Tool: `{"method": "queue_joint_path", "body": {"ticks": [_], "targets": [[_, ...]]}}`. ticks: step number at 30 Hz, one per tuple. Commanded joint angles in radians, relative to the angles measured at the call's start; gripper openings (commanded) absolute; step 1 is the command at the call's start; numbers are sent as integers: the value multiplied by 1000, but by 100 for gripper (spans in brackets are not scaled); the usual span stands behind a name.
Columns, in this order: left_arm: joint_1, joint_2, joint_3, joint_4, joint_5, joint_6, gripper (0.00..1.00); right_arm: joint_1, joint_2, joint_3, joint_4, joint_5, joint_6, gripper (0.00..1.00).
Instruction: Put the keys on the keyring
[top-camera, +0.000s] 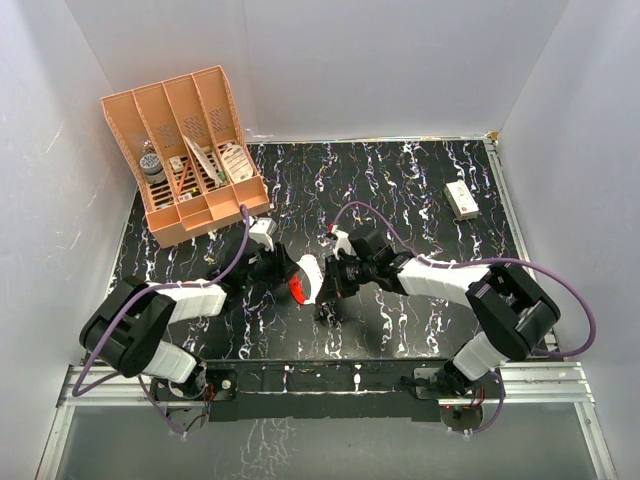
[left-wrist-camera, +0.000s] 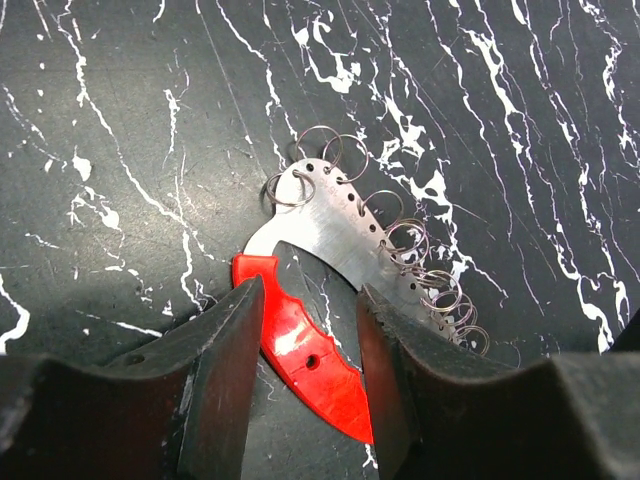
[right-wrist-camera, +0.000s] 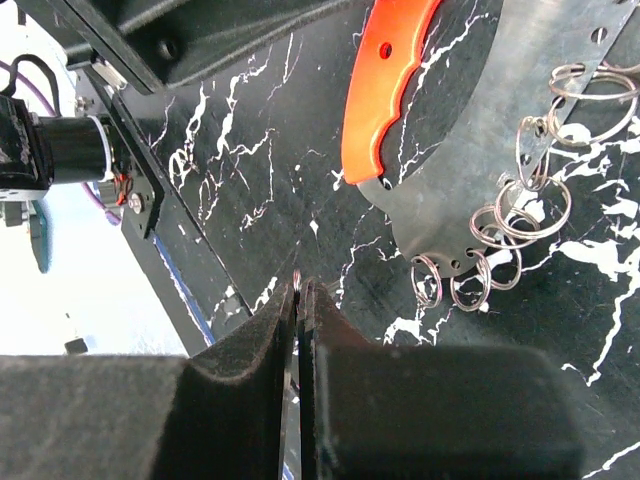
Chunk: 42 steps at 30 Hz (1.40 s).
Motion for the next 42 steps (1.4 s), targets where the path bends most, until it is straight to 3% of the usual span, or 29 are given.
{"method": "queue_joint_path", "body": {"ticks": [1, 19, 28, 42], "targets": [[12, 23, 7, 86, 46, 6, 41, 7, -29, -27, 105, -14, 24, 0], [56, 164, 57, 225, 84, 30, 41, 23, 112, -82, 263, -4, 35, 0], [58, 206, 36, 304, 151, 9, 41, 20, 146, -83, 295, 94, 42, 0], [59, 196, -3, 283, 192, -20, 41, 9, 165, -96, 318, 212, 59, 0]]}}
